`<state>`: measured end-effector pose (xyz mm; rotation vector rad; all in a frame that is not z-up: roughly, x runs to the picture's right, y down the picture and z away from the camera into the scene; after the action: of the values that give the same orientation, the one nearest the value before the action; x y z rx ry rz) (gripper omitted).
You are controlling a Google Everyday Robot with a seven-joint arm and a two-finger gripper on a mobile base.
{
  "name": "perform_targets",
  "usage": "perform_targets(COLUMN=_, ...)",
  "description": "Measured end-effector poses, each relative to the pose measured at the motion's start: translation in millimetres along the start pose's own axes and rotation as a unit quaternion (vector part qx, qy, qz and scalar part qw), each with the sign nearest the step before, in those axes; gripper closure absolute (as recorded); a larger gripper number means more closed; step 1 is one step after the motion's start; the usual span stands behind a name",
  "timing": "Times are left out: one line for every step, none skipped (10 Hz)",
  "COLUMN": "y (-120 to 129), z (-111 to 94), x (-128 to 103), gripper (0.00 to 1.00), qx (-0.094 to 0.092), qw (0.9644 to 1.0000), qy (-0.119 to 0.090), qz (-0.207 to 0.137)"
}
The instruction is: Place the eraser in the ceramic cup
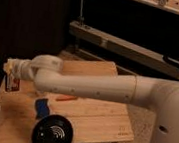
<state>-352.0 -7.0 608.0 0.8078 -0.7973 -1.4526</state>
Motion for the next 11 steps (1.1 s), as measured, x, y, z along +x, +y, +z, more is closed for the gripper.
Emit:
perform_targets(y=-11, z=-4, x=14, gripper=0.94, qx=0.018, qw=0.9998, qy=0.002, qz=0.003)
perform_targets(y=-25, z=-11, x=35, gripper=0.94, qx=0.038, qw=0.9992, qy=0.014, qz=0.009)
perform_targets(y=-36, z=-15, x=53, gripper=0.94, qx=0.052, qw=0.9982, qy=0.026, qz=0.012)
perform_targets(y=-46, z=-19, x=69, gripper=0.94, qx=0.065, qw=0.9971, qy=0.038, qz=0.015)
perform_targets(y=-54, z=-25, x=84, gripper=0.94, qx=0.073, qw=0.9958, qy=0.052, qz=0.018)
perform_targets(y=-58, z=-30, x=97, gripper=0.94, qx=0.079, qw=0.9946, qy=0.064, qz=0.019)
perform_targets(y=-62, z=-34, x=106, gripper=0.94, qx=0.083, qw=0.9936, qy=0.074, qz=0.021)
perform_targets(y=-65, z=-36, x=112, gripper=0.94, qx=0.085, qw=0.993, qy=0.079, qz=0.02)
perform_targets(y=-67, z=-37, x=113, gripper=0.94, qx=0.085, qw=0.993, qy=0.079, qz=0.02)
perform_targets(y=-64, z=-38, x=112, gripper=0.94, qx=0.093, qw=0.9917, qy=0.088, qz=0.012)
perform_targets(y=-59, z=-38, x=109, gripper=0.94, qx=0.108, qw=0.9891, qy=0.1, qz=-0.008)
